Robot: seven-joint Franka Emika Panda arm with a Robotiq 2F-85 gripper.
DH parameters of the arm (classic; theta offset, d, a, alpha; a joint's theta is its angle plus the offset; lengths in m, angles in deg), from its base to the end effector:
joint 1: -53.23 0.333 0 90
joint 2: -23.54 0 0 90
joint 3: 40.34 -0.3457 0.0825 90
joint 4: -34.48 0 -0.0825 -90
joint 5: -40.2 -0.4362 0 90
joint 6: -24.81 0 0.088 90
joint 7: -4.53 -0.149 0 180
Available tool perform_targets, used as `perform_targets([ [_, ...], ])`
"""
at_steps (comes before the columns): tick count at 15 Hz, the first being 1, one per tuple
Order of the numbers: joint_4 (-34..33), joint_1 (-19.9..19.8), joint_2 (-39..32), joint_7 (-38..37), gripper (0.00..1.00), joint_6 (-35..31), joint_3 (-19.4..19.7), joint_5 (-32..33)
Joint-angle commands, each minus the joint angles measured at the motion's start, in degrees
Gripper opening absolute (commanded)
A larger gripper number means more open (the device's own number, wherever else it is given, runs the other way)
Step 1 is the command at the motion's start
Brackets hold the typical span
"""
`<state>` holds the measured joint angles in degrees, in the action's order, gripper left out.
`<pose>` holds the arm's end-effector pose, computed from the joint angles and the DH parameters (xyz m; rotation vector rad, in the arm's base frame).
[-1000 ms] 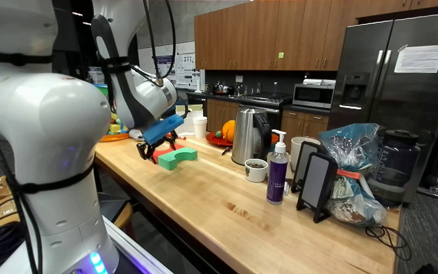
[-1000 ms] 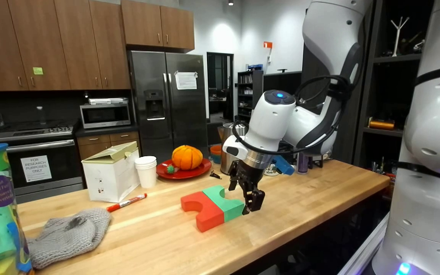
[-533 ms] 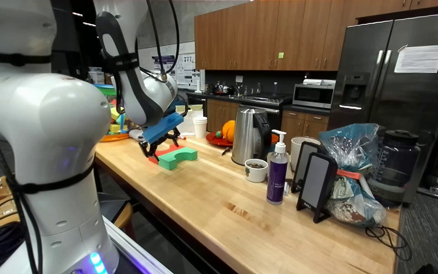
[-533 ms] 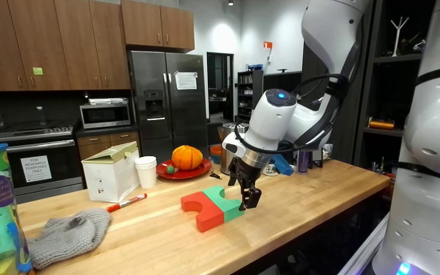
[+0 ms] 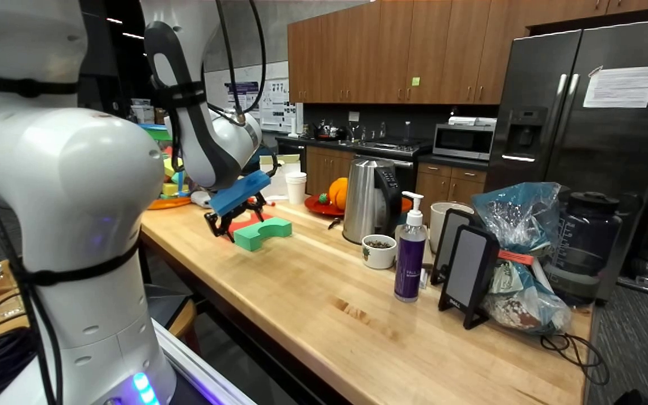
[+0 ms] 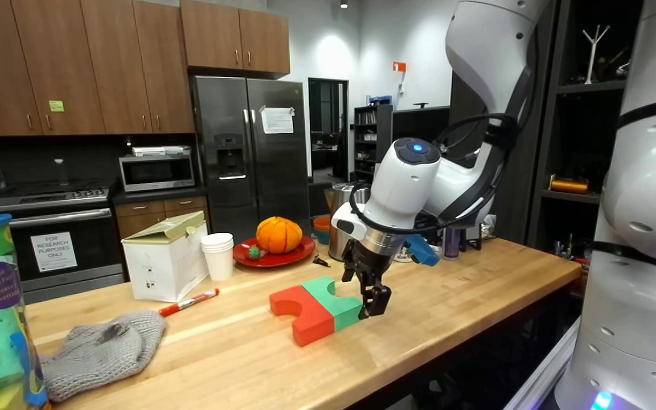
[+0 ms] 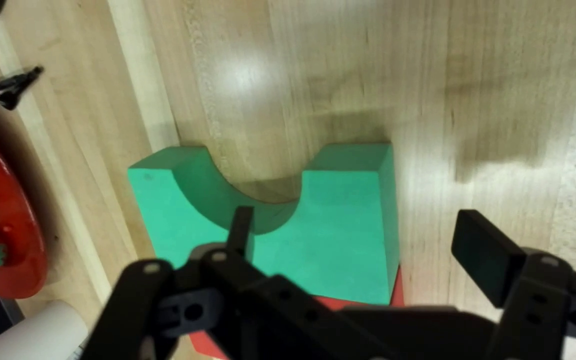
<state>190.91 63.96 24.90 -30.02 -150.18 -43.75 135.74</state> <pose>0.3622 0.1676 0.1751 2.2648 1.7080 0.5369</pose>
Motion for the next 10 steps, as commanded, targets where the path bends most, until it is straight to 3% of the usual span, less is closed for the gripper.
perform_targets([
  [1, -1.49, 1.32, 0.68, -6.09, 1.00, 2.84, -1.32, 4.35],
  [10, -3.82, 4.86, -3.78, -27.20, 1.00, 12.16, -4.66, 22.41],
])
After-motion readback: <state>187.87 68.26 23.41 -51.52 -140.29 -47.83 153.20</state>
